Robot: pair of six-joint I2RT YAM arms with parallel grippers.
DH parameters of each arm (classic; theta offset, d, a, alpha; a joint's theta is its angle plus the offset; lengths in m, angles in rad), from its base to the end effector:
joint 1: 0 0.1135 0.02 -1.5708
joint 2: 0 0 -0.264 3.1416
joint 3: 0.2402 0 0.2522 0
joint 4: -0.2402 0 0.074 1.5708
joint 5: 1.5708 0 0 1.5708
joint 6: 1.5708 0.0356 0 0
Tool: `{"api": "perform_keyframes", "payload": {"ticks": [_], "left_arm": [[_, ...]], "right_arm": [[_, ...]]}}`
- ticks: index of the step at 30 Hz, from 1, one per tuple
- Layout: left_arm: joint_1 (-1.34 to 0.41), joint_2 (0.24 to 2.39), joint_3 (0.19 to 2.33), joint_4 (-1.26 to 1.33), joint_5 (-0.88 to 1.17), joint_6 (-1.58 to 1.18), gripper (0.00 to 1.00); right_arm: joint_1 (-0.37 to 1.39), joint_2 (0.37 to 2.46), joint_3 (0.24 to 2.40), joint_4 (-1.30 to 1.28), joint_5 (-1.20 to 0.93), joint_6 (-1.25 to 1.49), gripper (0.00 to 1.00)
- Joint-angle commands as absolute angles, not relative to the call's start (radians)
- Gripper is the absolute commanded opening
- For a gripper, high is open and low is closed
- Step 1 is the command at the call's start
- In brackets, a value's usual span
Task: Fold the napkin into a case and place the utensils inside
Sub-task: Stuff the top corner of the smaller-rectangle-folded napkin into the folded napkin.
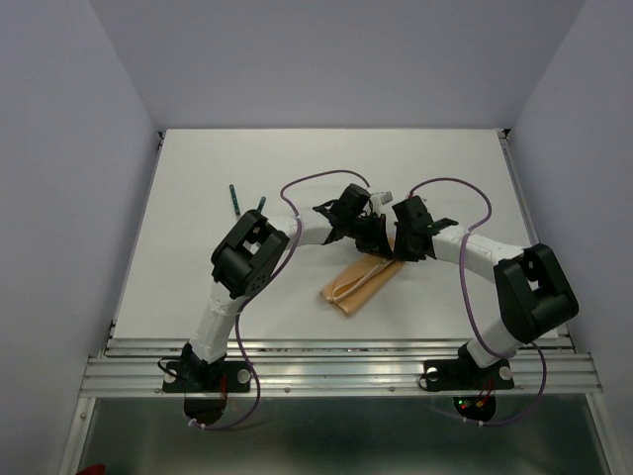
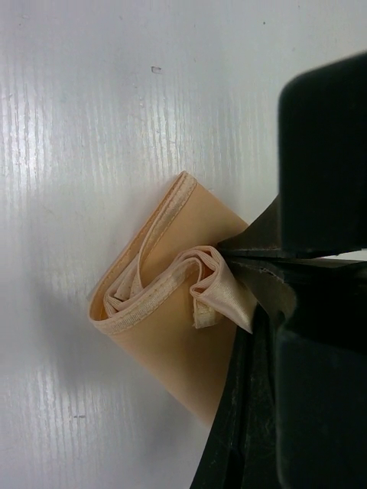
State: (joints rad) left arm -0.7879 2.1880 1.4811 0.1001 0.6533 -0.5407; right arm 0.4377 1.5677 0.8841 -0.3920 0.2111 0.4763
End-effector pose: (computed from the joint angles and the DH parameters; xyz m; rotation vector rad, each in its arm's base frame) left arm 0.3247 -0.3570 0.1570 0.7132 2.3137 -1.4048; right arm 0.2737 0.1198 0.1736 0.1201 2.6046 0.0429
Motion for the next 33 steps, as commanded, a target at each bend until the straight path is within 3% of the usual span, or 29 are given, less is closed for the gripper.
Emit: {"api": "perform_keyframes", "payload": {"ticks": [1, 15, 16, 17, 20, 33], "left_arm": [[-0.785, 2.117, 1.48, 0.106, 0.672, -0.541, 0.0], [-0.779, 2.097, 1.466, 0.101, 0.661, -0.546, 0.0], [-0.778, 2.097, 1.468, 0.101, 0.66, -0.549, 0.0], [-0.776, 2.094, 1.467, 0.107, 0.66, -0.552, 0.0], [-0.77, 2.088, 1.457, 0.13, 0.66, -0.58, 0.0], [-0.755, 2.085, 1.436, 0.213, 0.721, -0.629, 0.0]], "right_arm": [[0.436, 1.516, 0.917, -0.356, 0.276, 0.512, 0.01], [0.436, 1.48, 0.87, -0.322, 0.261, 0.545, 0.01], [0.436, 1.482, 0.873, -0.321, 0.249, 0.532, 0.03], [0.436, 1.488, 0.874, -0.321, 0.236, 0.51, 0.12], [0.436, 1.5, 0.876, -0.319, 0.216, 0.492, 0.22], [0.436, 1.535, 0.888, -0.313, 0.196, 0.45, 0.23]]}}
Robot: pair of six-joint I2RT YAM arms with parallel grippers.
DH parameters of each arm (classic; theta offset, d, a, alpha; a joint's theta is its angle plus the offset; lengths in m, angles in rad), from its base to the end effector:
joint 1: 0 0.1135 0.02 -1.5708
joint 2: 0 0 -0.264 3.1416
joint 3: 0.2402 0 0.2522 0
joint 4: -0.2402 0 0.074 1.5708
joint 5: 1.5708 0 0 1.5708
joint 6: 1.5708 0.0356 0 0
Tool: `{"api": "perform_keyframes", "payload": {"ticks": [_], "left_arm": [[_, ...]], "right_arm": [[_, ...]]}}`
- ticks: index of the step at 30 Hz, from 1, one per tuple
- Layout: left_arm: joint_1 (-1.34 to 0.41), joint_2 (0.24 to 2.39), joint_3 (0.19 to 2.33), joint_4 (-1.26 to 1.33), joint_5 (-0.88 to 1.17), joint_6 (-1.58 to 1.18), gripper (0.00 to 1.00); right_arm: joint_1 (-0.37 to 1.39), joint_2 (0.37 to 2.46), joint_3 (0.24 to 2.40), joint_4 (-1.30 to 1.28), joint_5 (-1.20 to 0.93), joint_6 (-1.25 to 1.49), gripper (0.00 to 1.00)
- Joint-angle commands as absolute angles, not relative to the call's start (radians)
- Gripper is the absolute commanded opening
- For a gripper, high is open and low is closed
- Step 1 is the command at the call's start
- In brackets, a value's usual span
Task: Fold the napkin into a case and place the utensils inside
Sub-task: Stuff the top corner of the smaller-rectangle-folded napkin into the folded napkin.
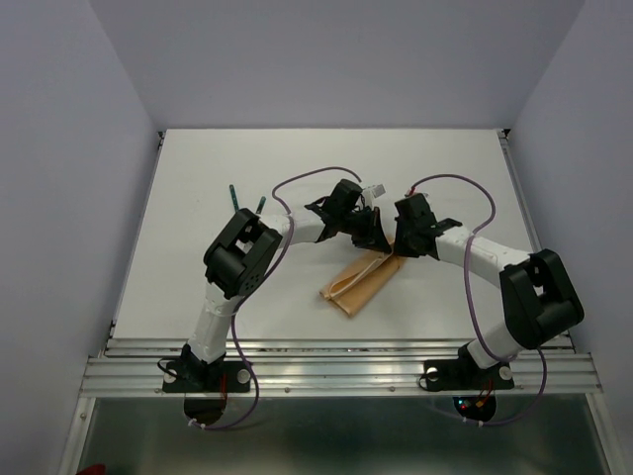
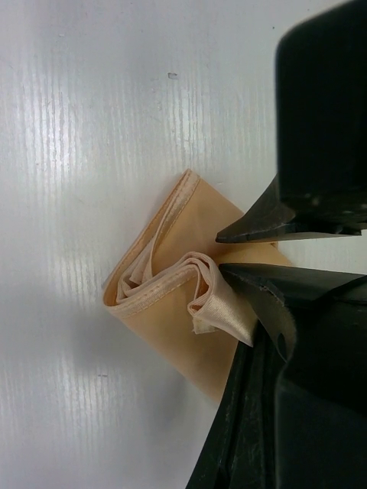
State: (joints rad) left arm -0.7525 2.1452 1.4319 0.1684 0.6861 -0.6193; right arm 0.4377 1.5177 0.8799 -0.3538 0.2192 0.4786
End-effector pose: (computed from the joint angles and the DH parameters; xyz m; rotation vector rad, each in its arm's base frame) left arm 0.3312 -0.3410 0.1676 0.6224 2.2924 -1.4745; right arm 0.2732 0.1193 0.1885 0.1346 2.5253 0.0836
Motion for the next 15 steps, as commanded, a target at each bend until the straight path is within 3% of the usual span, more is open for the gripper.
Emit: {"api": "perform_keyframes", "payload": {"ticks": [1, 9, 15], "left_arm": [[-0.755, 2.085, 1.436, 0.213, 0.721, -0.629, 0.0], [-0.755, 2.092, 1.451, 0.216, 0.722, -0.641, 0.0], [-0.755, 2.091, 1.447, 0.215, 0.724, -0.641, 0.0]], "right_arm": [[0.436, 1.537, 0.891, -0.313, 0.196, 0.446, 0.23], [0.436, 1.565, 0.888, -0.316, 0.241, 0.446, 0.26], [0.436, 1.583, 0.899, -0.328, 0.281, 0.475, 0.15]]}}
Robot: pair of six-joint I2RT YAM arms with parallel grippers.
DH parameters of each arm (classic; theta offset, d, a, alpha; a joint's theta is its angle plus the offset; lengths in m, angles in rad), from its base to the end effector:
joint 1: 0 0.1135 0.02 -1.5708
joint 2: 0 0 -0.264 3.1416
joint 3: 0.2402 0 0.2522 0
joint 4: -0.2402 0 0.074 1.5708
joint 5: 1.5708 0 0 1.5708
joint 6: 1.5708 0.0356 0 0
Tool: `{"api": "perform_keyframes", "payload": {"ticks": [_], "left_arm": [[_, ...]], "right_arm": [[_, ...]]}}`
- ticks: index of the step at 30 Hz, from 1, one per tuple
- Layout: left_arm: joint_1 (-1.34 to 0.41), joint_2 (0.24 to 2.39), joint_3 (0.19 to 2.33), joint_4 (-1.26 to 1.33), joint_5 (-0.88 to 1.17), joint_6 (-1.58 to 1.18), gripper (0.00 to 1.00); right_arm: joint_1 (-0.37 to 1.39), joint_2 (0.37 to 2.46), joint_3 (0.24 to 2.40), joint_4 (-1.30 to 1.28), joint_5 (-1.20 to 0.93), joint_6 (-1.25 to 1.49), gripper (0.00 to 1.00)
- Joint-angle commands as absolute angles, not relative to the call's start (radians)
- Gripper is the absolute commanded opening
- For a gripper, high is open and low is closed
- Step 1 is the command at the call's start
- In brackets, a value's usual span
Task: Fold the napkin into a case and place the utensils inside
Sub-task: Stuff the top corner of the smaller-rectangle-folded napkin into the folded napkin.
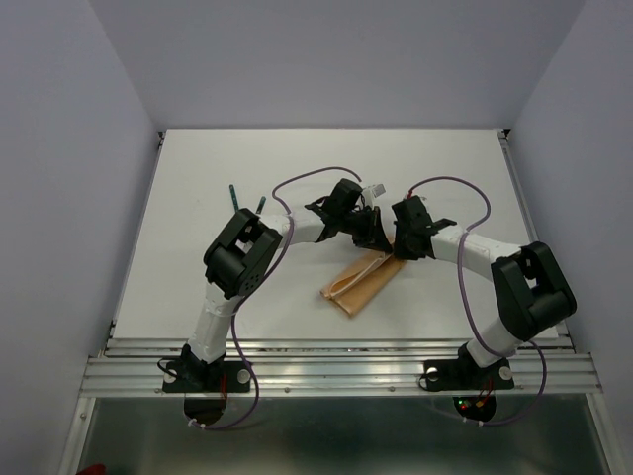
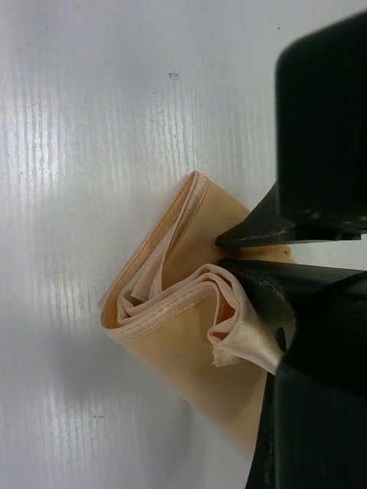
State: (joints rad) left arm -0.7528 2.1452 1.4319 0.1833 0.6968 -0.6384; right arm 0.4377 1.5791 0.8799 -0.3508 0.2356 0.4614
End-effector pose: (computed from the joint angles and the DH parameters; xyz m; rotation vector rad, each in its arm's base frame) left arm 0.3313 -0.3417 0.1690 0.6143 2.2870 -1.4979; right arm 0.2774 0.1206 0.1715 0.1117 2.5722 0.0237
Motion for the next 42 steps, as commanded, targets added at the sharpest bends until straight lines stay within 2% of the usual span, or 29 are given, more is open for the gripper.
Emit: {"api": "perform_keyframes", "payload": {"ticks": [1, 2, 4, 18, 25, 42], "left_arm": [[-0.755, 2.089, 1.445, 0.215, 0.724, -0.641, 0.0], [-0.755, 2.091, 1.443, 0.215, 0.724, -0.641, 0.0], [-0.756, 2.089, 1.44, 0.215, 0.721, -0.643, 0.0], [-0.759, 2.092, 1.427, 0.183, 0.677, -0.654, 0.0], [-0.764, 2.132, 1.477, 0.084, 0.689, -0.606, 0.0], [-0.805, 2.204, 1.64, -0.19, 0.558, -0.46, 0.0]], "right_arm": [[0.436, 1.583, 0.9, -0.33, 0.287, 0.479, 0.12], [0.436, 1.58, 0.9, -0.33, 0.29, 0.488, 0.05], [0.436, 1.569, 0.902, -0.334, 0.311, 0.502, 0.01], [0.436, 1.437, 0.825, -0.282, 0.353, 0.633, 0.01], [0.436, 1.463, 0.827, -0.273, 0.318, 0.655, 0.01], [0.436, 1.477, 0.833, -0.265, 0.284, 0.67, 0.01]]}}
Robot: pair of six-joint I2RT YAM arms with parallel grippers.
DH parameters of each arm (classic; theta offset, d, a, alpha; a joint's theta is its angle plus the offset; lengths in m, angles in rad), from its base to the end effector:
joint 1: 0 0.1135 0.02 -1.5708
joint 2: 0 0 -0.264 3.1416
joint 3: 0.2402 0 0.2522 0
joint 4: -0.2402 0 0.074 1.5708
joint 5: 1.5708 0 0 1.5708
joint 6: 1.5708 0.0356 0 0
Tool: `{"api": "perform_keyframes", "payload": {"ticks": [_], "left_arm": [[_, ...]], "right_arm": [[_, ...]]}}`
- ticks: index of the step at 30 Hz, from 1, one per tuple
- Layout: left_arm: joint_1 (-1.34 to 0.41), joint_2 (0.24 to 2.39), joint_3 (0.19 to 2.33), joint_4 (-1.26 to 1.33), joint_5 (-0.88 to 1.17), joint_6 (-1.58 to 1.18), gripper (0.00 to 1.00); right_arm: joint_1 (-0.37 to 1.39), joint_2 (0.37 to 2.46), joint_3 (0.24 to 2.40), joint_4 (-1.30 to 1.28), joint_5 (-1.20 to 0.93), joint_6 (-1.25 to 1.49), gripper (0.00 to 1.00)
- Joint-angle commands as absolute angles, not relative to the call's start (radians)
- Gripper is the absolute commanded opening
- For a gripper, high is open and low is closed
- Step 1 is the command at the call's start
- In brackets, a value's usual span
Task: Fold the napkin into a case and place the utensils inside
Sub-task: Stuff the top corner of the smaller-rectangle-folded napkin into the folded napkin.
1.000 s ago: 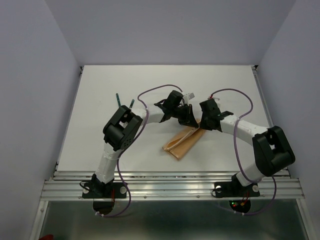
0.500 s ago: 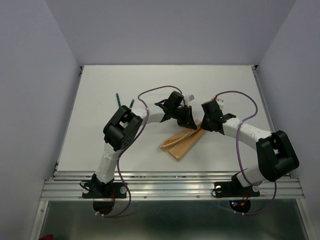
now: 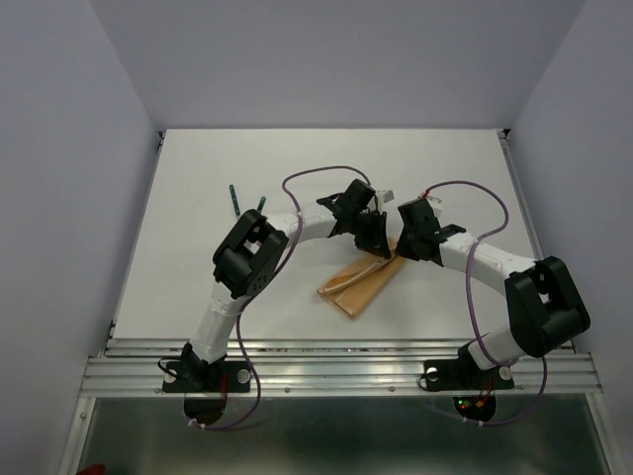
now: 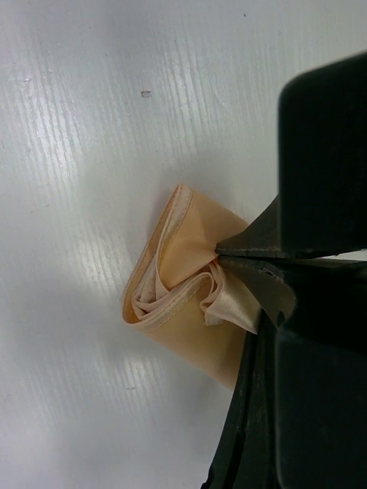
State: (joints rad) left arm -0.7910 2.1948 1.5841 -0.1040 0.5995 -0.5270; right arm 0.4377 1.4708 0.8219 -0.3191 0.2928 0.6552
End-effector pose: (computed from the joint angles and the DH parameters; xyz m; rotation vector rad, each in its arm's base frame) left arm 0.3284 -0.3607 0.1687 0.6781 2.4304 -1.3086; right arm 0.2637 0.1121 0.1869 0.3820 2.4520 0.0882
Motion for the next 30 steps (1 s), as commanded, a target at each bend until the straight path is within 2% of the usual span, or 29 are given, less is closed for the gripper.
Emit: {"api": "perform_keyframes", "payload": {"ticks": [1, 30], "left_arm": [[-0.805, 2.207, 1.647, -0.198, 0.548, -0.457, 0.0], [-0.87, 2.301, 1.822, -0.279, 0.485, -0.454, 0.0]], "right_arm": [[0.436, 1.479, 0.834, -0.262, 0.281, 0.669, 0.01], [0.436, 1.471, 0.827, -0.244, 0.227, 0.672, 0.01]]}}
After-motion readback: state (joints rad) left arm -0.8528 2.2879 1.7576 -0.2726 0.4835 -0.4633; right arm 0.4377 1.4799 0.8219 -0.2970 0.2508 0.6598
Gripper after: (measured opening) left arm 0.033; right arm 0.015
